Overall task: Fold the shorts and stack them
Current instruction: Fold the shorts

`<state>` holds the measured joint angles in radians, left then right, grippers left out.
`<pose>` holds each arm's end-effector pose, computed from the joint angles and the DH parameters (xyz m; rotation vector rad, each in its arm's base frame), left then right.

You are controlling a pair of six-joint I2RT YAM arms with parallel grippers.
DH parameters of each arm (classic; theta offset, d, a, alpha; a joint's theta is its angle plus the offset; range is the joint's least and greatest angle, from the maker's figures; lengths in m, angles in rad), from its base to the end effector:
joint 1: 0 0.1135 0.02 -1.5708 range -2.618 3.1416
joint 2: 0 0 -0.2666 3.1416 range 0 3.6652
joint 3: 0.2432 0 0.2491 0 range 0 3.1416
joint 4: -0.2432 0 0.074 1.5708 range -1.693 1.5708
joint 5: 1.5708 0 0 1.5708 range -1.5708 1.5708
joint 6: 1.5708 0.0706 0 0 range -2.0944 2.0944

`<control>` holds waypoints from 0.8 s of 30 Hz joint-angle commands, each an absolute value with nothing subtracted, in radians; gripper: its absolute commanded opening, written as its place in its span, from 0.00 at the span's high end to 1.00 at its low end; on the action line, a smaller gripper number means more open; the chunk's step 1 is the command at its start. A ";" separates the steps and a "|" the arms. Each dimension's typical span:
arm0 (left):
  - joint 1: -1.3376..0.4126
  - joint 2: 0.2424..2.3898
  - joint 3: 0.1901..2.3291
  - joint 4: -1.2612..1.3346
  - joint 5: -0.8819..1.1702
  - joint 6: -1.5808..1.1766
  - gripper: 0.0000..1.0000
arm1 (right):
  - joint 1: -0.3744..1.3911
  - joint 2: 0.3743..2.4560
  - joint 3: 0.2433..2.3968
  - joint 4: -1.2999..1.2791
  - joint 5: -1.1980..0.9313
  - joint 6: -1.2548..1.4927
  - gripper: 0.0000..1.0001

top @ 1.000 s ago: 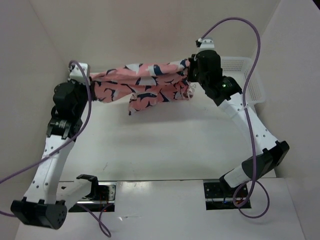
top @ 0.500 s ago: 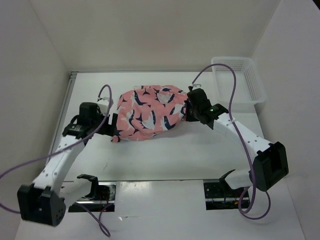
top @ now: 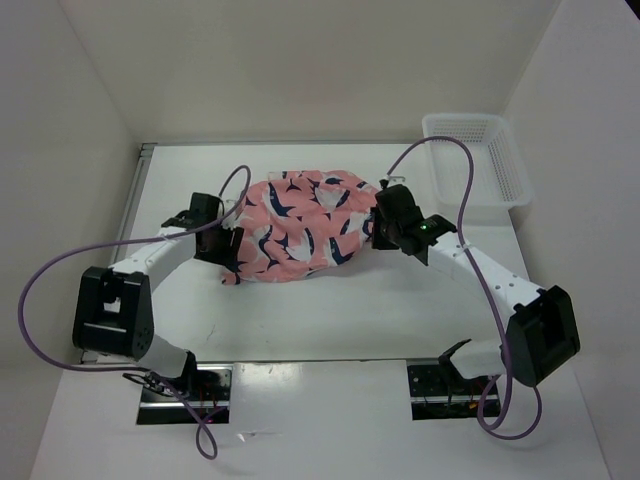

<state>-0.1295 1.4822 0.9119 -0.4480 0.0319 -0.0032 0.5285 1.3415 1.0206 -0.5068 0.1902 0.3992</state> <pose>0.3053 -0.0420 0.1760 0.1752 2.5850 -0.0899 0.2699 0.1421 0.2482 -0.0657 2.3887 0.2126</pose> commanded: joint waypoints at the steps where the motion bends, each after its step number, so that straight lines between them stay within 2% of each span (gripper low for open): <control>1: -0.124 1.511 0.904 -0.468 0.055 0.000 0.31 | 0.534 1.293 1.035 -0.468 0.215 0.402 1.00; 7: -0.115 1.540 0.881 -0.482 0.117 0.000 0.31 | 0.534 1.293 1.046 -0.468 0.224 0.391 1.00; 9: -0.115 1.549 0.871 -0.471 0.117 0.000 0.34 | 0.534 1.293 1.046 -0.468 0.224 0.400 1.00; 14: -0.115 1.577 0.862 -0.511 0.156 0.000 0.51 | 0.534 1.293 1.046 -0.477 0.233 0.400 1.00; 18: -0.124 1.577 0.832 -0.511 0.118 0.000 0.51 | 0.534 1.293 1.055 -0.477 0.233 0.390 1.00; 20: -0.124 1.577 0.822 -0.520 0.083 0.000 0.46 | 0.534 1.293 1.064 -0.477 0.242 0.390 1.00; 22: -0.124 1.568 0.813 -0.506 0.069 0.000 0.46 | 0.534 1.293 1.065 -0.477 0.242 0.380 1.00; 24: -0.124 1.568 0.804 -0.483 0.084 0.000 0.52 | 0.534 1.293 1.065 -0.477 0.242 0.380 1.00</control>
